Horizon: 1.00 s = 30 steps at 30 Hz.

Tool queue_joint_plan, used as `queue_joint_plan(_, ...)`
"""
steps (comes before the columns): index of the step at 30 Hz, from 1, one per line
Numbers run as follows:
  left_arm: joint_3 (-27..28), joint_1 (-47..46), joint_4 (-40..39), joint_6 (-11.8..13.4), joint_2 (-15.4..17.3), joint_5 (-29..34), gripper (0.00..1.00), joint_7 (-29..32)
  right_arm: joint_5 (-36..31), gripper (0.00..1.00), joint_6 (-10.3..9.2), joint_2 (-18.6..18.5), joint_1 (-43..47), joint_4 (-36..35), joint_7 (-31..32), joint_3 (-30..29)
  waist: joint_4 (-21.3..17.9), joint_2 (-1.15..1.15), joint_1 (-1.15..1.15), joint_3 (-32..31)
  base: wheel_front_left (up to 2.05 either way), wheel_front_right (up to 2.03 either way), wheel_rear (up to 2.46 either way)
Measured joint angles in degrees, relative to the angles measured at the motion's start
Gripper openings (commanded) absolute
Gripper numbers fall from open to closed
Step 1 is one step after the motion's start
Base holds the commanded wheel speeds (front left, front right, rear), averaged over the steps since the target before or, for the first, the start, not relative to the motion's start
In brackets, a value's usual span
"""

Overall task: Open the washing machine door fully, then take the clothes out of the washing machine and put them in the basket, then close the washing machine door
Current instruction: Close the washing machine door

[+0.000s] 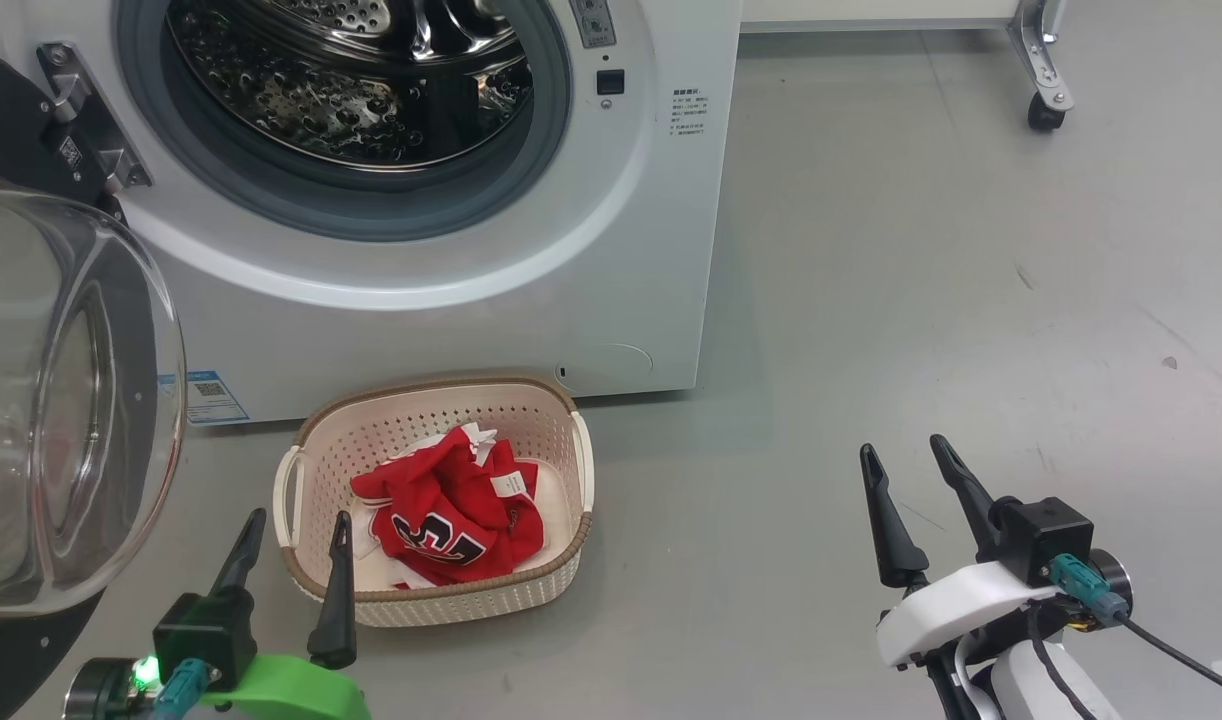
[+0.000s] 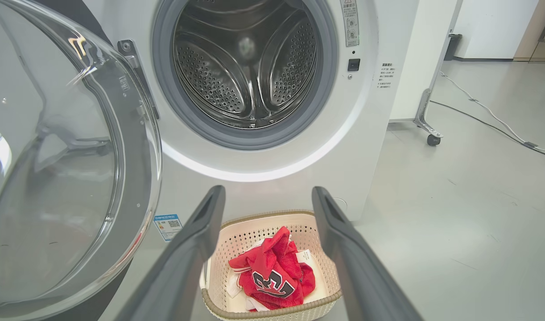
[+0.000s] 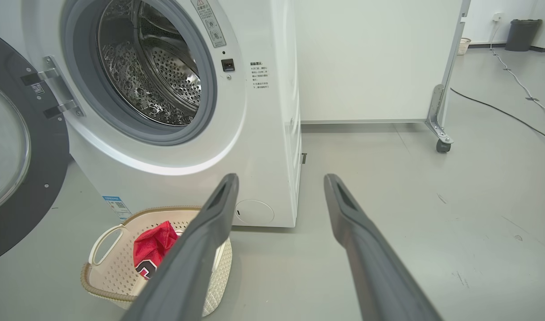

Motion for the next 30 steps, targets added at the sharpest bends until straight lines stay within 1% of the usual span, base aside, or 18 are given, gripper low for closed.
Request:
queue_joint_plan(19,-0.3,0.1,-0.3,0.0,0.1,0.0,1.0,0.3,-0.1,1.0,0.05,0.1,0.0,0.0,0.0,-0.5,0.5,0.0,0.0,0.0,-0.01,0.01,0.0)
queue_joint_plan(30,-0.9,0.1,-0.3,0.0,0.0,0.0,1.0,0.5,-0.5,1.0,0.04,0.1,0.0,-0.3,0.0,-1.7,2.9,0.0,0.0,-0.1,0.0,0.0,0.0)
